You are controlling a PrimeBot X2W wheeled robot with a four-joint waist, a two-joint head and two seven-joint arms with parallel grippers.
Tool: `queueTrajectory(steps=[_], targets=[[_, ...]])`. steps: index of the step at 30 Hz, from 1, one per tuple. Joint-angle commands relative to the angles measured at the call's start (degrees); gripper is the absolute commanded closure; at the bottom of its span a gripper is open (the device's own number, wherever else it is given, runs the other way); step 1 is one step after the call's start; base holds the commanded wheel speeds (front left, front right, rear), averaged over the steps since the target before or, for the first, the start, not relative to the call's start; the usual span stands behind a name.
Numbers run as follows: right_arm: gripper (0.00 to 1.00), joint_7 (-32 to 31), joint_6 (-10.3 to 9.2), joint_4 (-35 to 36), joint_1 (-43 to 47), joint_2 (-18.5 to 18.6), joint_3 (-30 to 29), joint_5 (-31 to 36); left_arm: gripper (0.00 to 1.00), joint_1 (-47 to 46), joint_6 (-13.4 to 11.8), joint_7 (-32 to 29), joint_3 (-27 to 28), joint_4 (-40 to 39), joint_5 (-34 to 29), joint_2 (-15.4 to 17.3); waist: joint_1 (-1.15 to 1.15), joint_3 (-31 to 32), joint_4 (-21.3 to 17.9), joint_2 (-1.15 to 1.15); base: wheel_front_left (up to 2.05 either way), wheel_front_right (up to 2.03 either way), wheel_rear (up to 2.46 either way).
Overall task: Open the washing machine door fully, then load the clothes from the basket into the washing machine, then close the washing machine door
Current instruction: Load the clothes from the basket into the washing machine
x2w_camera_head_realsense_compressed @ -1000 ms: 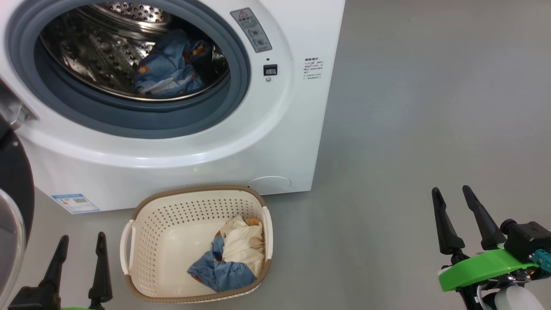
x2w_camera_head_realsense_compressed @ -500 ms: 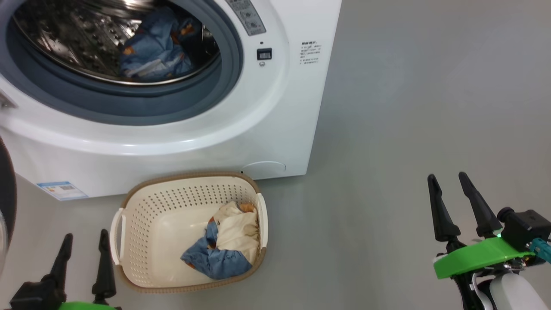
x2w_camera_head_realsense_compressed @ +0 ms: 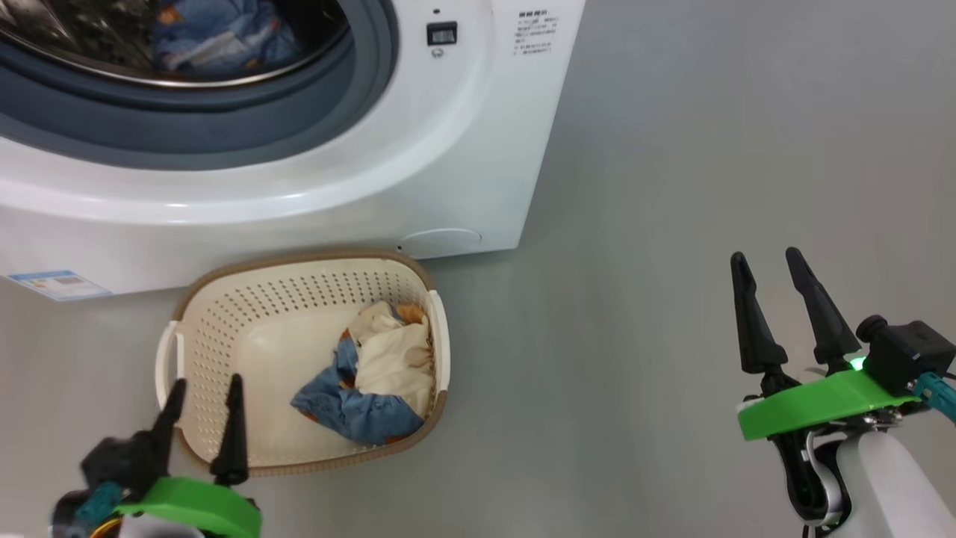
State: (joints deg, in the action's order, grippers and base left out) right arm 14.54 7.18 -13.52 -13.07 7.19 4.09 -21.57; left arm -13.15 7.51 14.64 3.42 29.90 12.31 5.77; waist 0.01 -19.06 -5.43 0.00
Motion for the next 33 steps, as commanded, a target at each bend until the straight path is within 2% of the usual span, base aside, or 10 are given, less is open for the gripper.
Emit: queueTrajectory(steps=[1,12,25,33], targets=[[0.0,0.46,0.31,1.63,-1.58,-0.11,1.43,0.6,0.0,-2.23,-0.02,0.36,-0.14,1.3,0.99,1.6,-0.01,-1.77,-0.77,0.0,0.0,0.0,0.0],[0.0,0.46,0.31,2.37,-4.26,-1.96,1.58,0.75,0.0,-10.97,-0.02,0.36,-10.76,12.67,5.83,3.6,-0.01,-8.04,-3.1,0.0,0.0,0.0,0.0],[0.0,0.46,0.31,3.27,-8.31,-4.01,2.1,0.35,0.0,-22.4,-0.02,0.36,-27.03,25.02,16.41,9.48,-0.01,-16.97,-7.87,0.0,0.0,0.0,0.0],[0.0,0.46,0.31,4.01,-10.35,-4.29,3.61,-1.73,0.0,-27.76,-0.02,-2.0,-37.07,27.25,24.1,13.19,-0.01,-21.55,-10.62,0.0,0.0,0.0,0.0]])
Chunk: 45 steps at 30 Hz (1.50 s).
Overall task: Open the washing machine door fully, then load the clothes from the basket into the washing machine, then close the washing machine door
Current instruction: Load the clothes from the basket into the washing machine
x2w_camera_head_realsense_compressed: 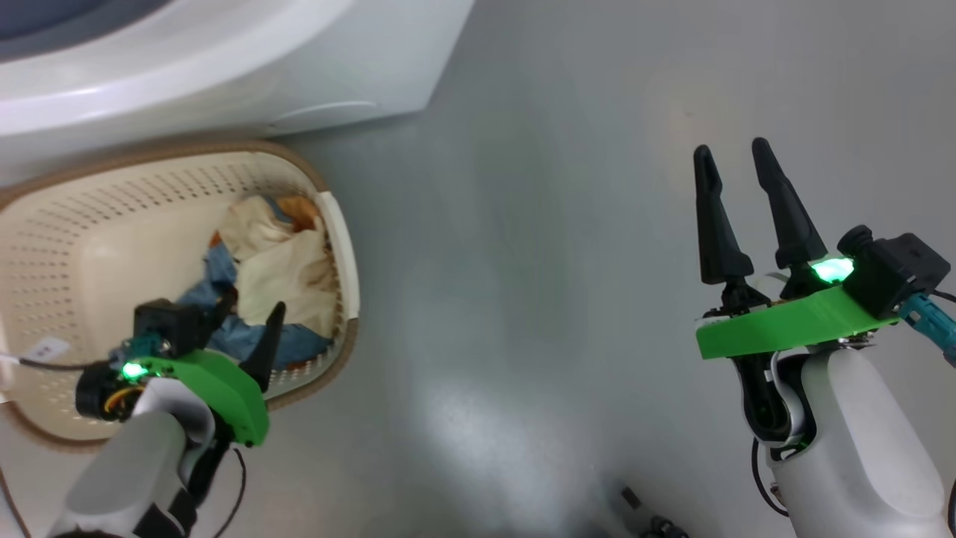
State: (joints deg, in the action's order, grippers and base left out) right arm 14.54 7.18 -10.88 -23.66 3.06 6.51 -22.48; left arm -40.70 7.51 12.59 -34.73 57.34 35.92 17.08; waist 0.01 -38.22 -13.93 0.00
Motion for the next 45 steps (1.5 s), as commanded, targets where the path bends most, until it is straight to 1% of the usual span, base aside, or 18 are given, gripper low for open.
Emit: queueTrajectory(steps=[1,4,10,17,33,43,44,45], targets=[[0.0,0.46,0.31,1.49,0.01,-0.16,1.4,-1.19,0.0,-0.76,-0.02,-0.47,-0.02,-0.1,1.51,2.47,-0.01,-2.89,-2.45,0.0,0.0,0.0,0.0],[0.0,0.46,0.31,1.79,-0.5,-0.17,1.99,-2.07,0.0,-2.27,-0.02,-1.65,-3.01,0.08,4.36,4.3,-0.01,-4.13,-3.49,0.0,0.0,0.0,0.0],[0.0,0.46,0.31,2.48,-0.86,-0.17,3.01,-3.37,0.0,-5.19,-0.02,-2.98,-7.15,1.1,9.13,7.59,-0.01,-6.21,-5.39,0.0,0.0,0.0,0.0],[0.0,0.46,0.31,3.12,-1.08,-0.18,4.03,-4.32,0.0,-8.67,-0.02,-5.24,-11.11,2.47,13.41,9.89,-0.01,-8.55,-6.58,0.0,0.0,0.0,0.0],[0.0,0.46,0.31,4.25,-1.45,-0.18,6.42,-5.84,0.0,-14.37,-0.02,-7.32,-17.81,6.5,17.77,11.78,-0.01,-11.44,-8.06,0.0,0.0,0.0,0.0],[0.0,0.46,0.31,4.92,-1.37,-0.18,7.18,-6.32,0.0,-17.09,-0.02,-9.02,-21.66,8.42,19.2,12.97,-0.01,-12.53,-9.48,0.0,0.0,0.0,0.0],[0.0,0.46,0.31,4.97,-1.35,-0.18,7.2,-6.36,0.36,-17.21,-0.02,-9.17,-21.96,8.52,19.43,13.02,-0.01,-12.59,-9.57,0.0,0.0,0.0,0.0],[0.0,0.46,0.31,5.0,-1.33,-0.18,7.2,-6.38,0.56,-17.32,-0.02,-9.29,-22.4,8.49,19.53,13.05,-0.01,-12.59,-9.64,0.0,0.0,0.0,0.0]])
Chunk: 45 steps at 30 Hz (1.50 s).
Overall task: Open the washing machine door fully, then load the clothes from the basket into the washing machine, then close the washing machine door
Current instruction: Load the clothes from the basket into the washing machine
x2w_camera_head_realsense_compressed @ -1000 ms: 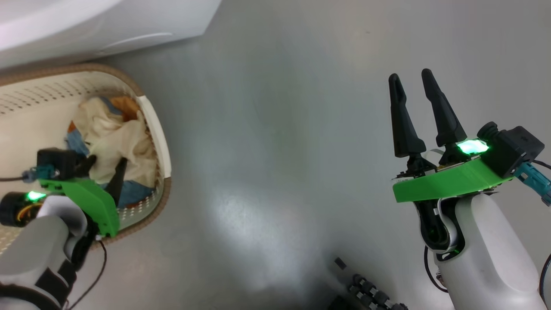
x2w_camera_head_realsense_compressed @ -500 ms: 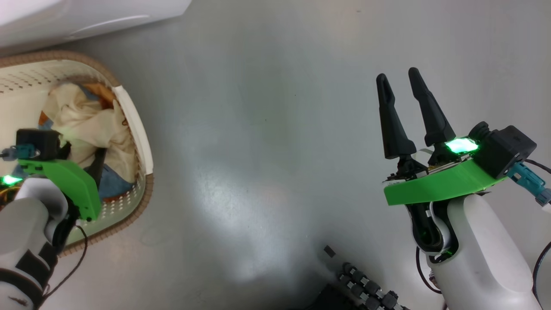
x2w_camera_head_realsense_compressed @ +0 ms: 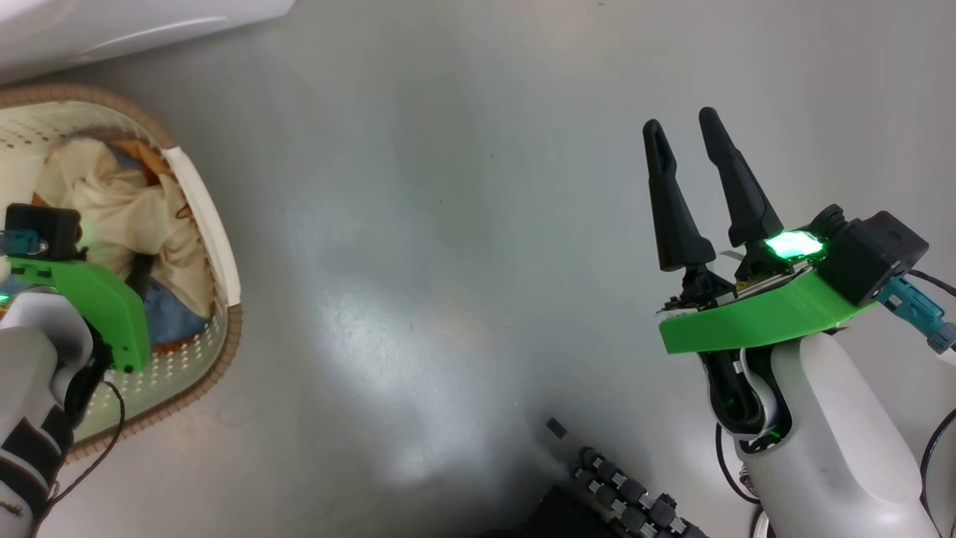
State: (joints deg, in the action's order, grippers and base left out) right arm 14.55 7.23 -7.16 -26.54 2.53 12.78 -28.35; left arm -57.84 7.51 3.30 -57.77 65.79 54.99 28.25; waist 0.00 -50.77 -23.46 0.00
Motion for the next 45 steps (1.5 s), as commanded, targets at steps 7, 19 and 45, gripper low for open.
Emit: queueTrajectory(steps=[7,19,45], targets=[[0.0,0.45,0.25,1.0,1.57,0.35,0.29,-0.18,1.0,-0.54,-0.02,-0.03,-1.09,0.41,2.82,1.23,0.0,1.09,0.28,0.0,0.0,0.0,0.0],[0.0,0.45,0.25,-0.11,1.52,0.35,-1.12,1.72,1.0,3.34,-0.02,6.8,-0.36,0.07,8.55,-1.28,0.0,8.73,3.46,0.0,0.0,0.0,0.0],[0.0,0.45,0.25,-4.8,11.1,1.94,-5.96,6.63,1.0,21.6,-1.01,11.69,24.64,-14.33,-9.31,-5.56,0.0,31.74,15.12,0.0,0.0,0.0,0.0]])
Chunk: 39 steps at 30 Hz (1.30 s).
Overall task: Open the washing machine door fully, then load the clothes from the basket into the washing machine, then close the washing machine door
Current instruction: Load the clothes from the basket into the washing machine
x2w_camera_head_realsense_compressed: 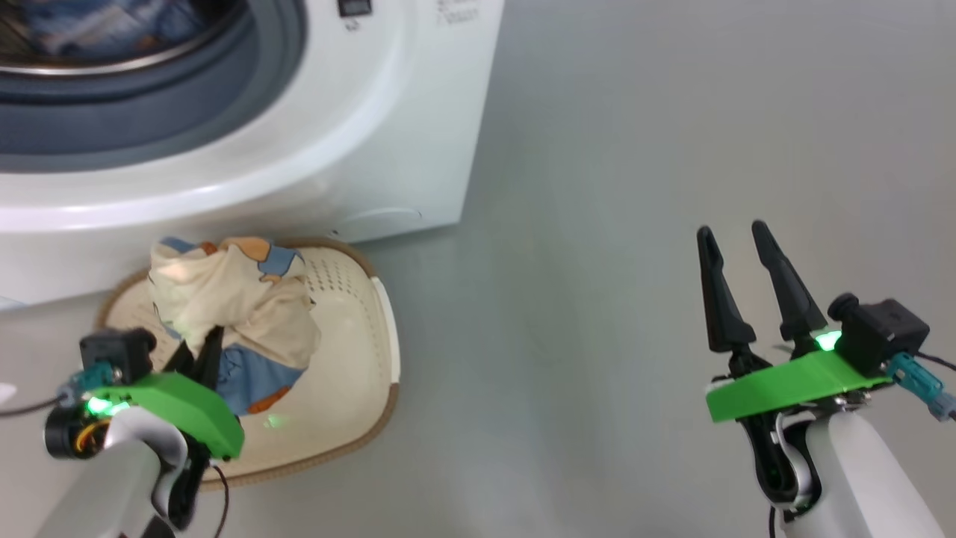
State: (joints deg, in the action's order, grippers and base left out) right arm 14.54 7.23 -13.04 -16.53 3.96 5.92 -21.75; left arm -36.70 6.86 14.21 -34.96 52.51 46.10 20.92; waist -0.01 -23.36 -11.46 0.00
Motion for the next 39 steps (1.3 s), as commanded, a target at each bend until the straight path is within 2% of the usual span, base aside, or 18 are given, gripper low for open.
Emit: queueTrajectory(steps=[1,15,27,39], targets=[[0.0,0.46,0.25,0.96,1.59,0.74,0.79,-0.02,1.0,1.59,-0.43,0.78,3.35,-1.99,-1.73,1.47,0.01,5.11,3.39,0.0,0.0,0.0,0.0],[0.0,0.46,0.25,0.35,7.89,3.0,0.0,-0.59,1.0,15.82,-0.99,0.78,22.12,-16.3,-16.95,-3.3,0.01,13.99,6.41,0.0,0.0,0.0,0.0],[0.0,0.46,0.25,0.61,11.17,4.09,-0.98,-0.83,1.0,26.89,-0.48,0.78,32.94,-29.47,-24.75,-7.01,0.01,16.78,7.49,0.0,0.0,0.0,0.0],[0.0,0.46,0.25,1.37,12.45,4.04,-2.84,-0.67,1.0,33.44,-0.08,0.79,38.9,-38.69,-29.32,-11.12,0.01,16.0,8.1,0.0,0.0,0.0,0.0]])
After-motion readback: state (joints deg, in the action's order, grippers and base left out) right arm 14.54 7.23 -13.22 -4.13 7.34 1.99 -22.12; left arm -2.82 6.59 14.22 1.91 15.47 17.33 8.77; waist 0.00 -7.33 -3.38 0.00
